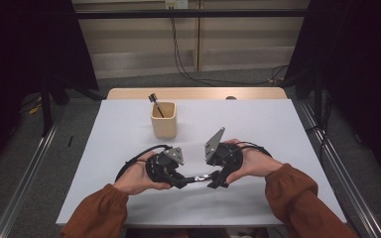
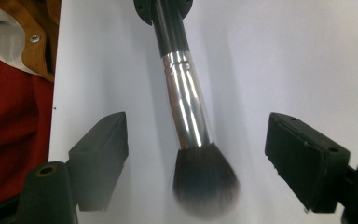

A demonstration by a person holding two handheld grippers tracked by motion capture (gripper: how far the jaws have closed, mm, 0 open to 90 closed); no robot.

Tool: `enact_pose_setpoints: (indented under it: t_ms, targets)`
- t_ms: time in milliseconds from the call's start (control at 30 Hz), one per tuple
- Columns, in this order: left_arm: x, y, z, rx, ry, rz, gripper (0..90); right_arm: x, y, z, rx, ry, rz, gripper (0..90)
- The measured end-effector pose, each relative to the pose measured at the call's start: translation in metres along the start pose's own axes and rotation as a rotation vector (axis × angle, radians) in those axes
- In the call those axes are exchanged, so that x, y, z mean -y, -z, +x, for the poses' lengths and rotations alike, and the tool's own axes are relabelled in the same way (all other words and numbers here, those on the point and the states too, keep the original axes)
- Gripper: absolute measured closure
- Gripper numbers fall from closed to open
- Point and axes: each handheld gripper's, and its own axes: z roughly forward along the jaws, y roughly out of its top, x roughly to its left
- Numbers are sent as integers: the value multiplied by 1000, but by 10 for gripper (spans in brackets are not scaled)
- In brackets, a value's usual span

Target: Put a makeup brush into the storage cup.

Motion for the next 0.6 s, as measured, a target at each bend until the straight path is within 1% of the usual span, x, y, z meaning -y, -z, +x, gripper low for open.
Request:
enact_pose_setpoints:
  t_ms: [67, 133, 167, 200, 233, 267, 367, 467, 533, 567, 600]
  targets:
    - [2, 2, 0, -2, 10, -3, 747, 3, 3, 0, 18, -15, -15, 178]
    - [4, 5, 1, -4, 14, -11, 746, 6, 5, -1, 26, -29, -30, 165]
    - [5, 6, 1, 3, 18, -10, 746, 8, 6, -2, 34, -37, -41, 157]
    - [6, 6, 1, -5, 24, -18, 746, 9, 7, -2, 37, -35, -50, 156]
    - [7, 8, 2, -4, 22, -19, 746, 11, 8, -3, 43, -40, -58, 149]
    - [8, 8, 2, 1, 29, -24, 746, 13, 9, -3, 46, -47, -65, 141]
    - [13, 12, 2, -3, 34, -39, 746, 18, 11, -3, 50, -67, -73, 136]
    - [19, 16, 4, -11, 45, -52, 746, 23, 13, -1, 49, -76, -79, 126]
    - [23, 18, 5, -12, 54, -59, 746, 25, 13, 0, 50, -85, -80, 116]
    - [25, 19, 5, -20, 62, -66, 746, 27, 14, 0, 51, -86, -83, 115]
    - [27, 20, 5, -21, 70, -71, 746, 29, 14, 1, 60, -94, -86, 113]
